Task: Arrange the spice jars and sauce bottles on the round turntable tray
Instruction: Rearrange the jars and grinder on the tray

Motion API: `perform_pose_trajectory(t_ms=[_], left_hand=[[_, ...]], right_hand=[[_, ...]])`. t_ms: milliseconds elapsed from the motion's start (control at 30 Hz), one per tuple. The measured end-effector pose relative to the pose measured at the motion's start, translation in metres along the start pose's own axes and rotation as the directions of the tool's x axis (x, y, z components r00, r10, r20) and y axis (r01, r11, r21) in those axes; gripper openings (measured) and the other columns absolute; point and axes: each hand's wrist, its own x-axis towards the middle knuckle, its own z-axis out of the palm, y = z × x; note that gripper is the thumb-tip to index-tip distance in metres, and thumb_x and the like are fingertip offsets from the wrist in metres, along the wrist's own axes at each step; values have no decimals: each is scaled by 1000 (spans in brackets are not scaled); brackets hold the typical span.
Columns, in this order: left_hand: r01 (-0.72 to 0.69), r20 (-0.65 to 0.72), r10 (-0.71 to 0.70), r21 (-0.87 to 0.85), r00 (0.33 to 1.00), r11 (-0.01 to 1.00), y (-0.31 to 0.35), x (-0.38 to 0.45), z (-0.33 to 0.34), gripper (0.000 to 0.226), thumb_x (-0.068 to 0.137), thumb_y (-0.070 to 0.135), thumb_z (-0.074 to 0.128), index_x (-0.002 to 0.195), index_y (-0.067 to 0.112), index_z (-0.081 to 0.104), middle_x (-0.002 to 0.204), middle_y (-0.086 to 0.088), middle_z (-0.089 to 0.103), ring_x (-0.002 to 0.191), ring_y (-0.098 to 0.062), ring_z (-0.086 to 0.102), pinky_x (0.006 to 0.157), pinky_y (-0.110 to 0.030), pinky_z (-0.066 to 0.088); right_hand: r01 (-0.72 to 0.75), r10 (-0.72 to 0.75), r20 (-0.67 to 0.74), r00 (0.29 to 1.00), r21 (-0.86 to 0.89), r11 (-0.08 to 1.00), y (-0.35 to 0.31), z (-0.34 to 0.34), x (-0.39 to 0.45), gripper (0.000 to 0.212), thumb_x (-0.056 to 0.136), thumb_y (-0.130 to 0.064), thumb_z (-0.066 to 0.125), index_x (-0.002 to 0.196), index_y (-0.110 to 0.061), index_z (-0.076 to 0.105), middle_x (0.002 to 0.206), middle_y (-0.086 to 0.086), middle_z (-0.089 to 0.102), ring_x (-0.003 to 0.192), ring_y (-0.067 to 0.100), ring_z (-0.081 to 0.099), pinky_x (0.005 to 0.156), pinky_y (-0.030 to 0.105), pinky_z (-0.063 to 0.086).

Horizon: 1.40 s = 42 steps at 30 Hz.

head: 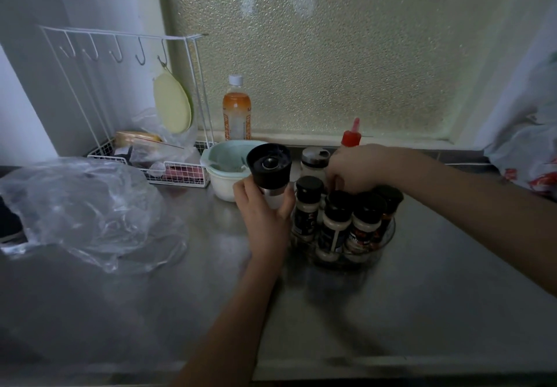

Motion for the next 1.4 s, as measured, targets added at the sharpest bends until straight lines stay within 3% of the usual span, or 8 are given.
perform_pose_trajectory(t_ms=[167,233,433,633,900,1200,1300,1400], left_hand=[[-21,-17,21,-8,1000,1000,-1,-2,1,47,78,38,58,102,-2,50,98,-5,39,89,-4,34,81,-16,30],[-12,-21,12,-9,1000,1000,-2,-1,2,46,78,37,58,102,-1,50,99,-5,38,90,-5,35,82,-17,31],[29,-18,-30,-29,999,999,0,-3,2,46,77,38,57,103,1,49,102,-4,38,95,-12,39,84,-18,31],[14,-25,-15,-27,1000,1000,-1,-3,3,43,77,35,59,99,0,49,100,-4,38,91,-5,34,82,-16,29],[42,-33,-44,-50,999,998,-2,-1,1,44,77,37,57,99,0,48,99,-5,38,92,-12,38,83,-18,30],[40,-16,-41,-55,999,998,-2,-1,0,46,78,37,57,102,-1,49,99,-4,39,93,-9,38,83,-16,30],[49,-30,-49,11,998,999,-4,1,1,47,77,41,56,100,0,52,96,-5,43,92,-21,45,80,-29,37],[23,-70,-14,128,997,992,-7,2,1,49,78,45,57,97,1,55,91,-13,52,86,-27,48,74,-37,40]], right_hand=[[-84,92,178,980,-53,995,-7,2,9,25,88,-2,44,110,-4,56,85,10,57,60,22,56,46,26,44],[-86,92,215,972,-39,996,-6,3,16,17,90,-2,43,103,-4,53,80,8,53,68,26,59,53,29,47],[-21,-5,334,943,74,997,-6,19,27,19,87,-25,63,103,-16,57,112,5,63,100,28,63,90,40,51],[-39,23,63,998,266,963,2,-17,14,33,70,-33,71,99,-15,67,93,3,71,81,20,65,79,34,53],[78,13,-316,949,273,959,-7,-30,16,42,66,-42,72,106,-35,63,99,-8,63,97,16,59,71,29,40],[248,-110,-308,945,456,855,4,-19,22,46,77,-12,69,120,-22,56,124,1,62,115,18,56,99,37,44],[319,-62,-436,898,546,775,-2,-24,5,26,83,-16,61,108,-25,64,101,-7,67,90,10,61,79,28,49],[241,-83,-351,933,436,867,-12,-24,-10,20,82,-39,64,98,-27,66,74,-15,59,66,0,55,78,30,44]])
